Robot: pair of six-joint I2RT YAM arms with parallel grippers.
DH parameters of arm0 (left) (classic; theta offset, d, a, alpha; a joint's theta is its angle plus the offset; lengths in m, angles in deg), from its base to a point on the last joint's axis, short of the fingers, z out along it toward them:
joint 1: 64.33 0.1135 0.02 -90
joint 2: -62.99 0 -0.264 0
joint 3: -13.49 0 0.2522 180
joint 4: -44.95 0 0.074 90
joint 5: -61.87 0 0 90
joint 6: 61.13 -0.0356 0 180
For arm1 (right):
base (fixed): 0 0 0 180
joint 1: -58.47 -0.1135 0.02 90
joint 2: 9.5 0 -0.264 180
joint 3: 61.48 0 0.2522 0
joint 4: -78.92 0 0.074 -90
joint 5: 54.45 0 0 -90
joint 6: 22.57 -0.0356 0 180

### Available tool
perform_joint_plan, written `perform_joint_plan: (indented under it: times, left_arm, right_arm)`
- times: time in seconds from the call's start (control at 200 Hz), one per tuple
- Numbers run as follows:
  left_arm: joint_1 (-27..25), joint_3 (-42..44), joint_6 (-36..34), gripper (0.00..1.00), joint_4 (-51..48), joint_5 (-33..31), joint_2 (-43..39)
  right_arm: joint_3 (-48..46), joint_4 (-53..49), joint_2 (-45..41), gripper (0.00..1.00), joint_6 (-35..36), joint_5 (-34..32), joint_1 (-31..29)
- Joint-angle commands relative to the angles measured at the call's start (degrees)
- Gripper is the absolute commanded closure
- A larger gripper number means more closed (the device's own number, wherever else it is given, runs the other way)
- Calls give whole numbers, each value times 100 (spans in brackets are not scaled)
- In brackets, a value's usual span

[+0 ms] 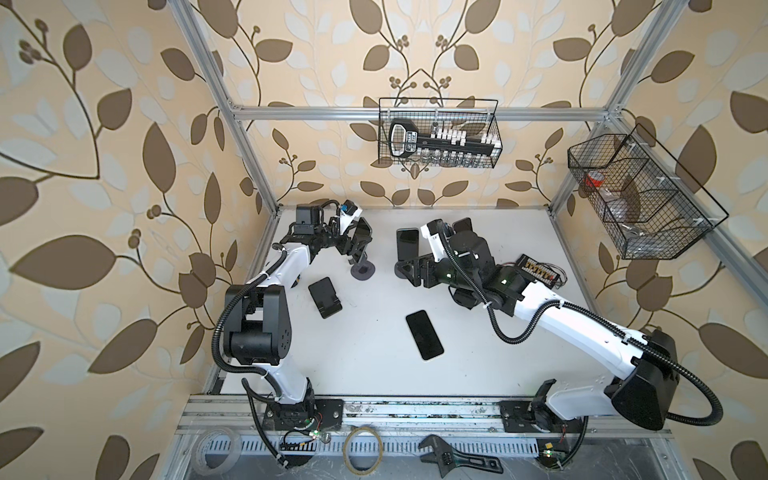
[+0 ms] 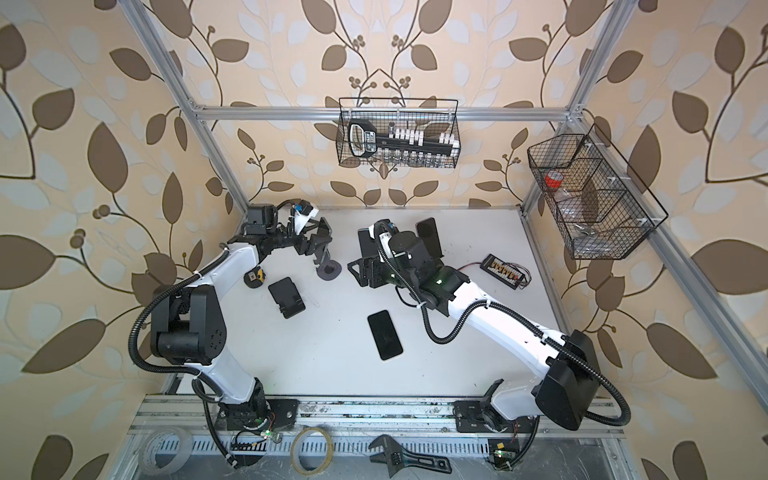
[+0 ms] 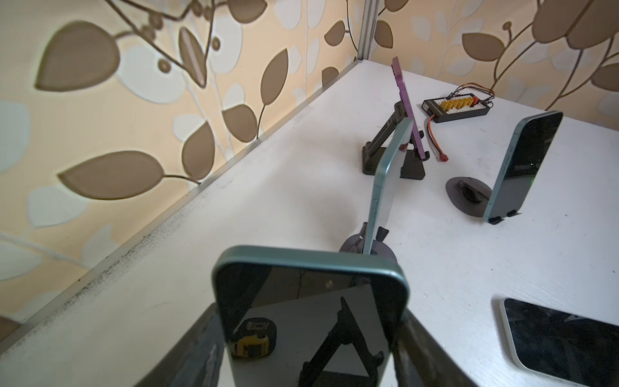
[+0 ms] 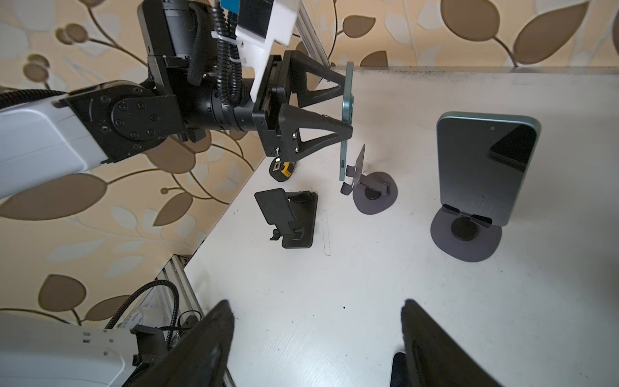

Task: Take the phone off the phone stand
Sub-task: 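Swing the left arm back toward the robot carrying the teal phone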

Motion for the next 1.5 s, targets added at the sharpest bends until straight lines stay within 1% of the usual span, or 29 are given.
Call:
perform_joint_plan:
  times: [0.0, 0.165, 0.53, 0.77, 1.08, 1.22, 1.255, 1.495]
  left_arm:
    - [57, -43, 174, 46, 265, 76, -438]
    - [58, -12, 415, 46, 297, -38, -579]
    - [-22, 340, 933, 46, 525, -297, -1124]
    - [-94, 711, 1354, 46, 1016, -387, -1306]
    - [-255, 828, 1416, 47, 968, -492, -1402]
    - [-362, 933, 1585, 47, 998, -677, -1402]
    - [-381, 960, 1645, 48, 1003, -723, -1604]
    - [-556, 1128, 1784, 48, 926, -930, -1772]
  right_arm:
    - [-173, 83, -174, 21, -60, -81, -35]
    - [-225, 90, -249, 21, -89, -125, -44]
    - [-288, 87, -418, 21, -141, -247, -88]
    - [-319, 94, -478, 21, -203, -277, -105]
    - [-326, 143, -490, 21, -238, -318, -165]
    - [-364, 199, -491, 20, -276, -313, -184]
    - [-358, 190, -492, 20, -273, -314, -180]
    - [-372, 208, -517, 20, -267, -283, -195]
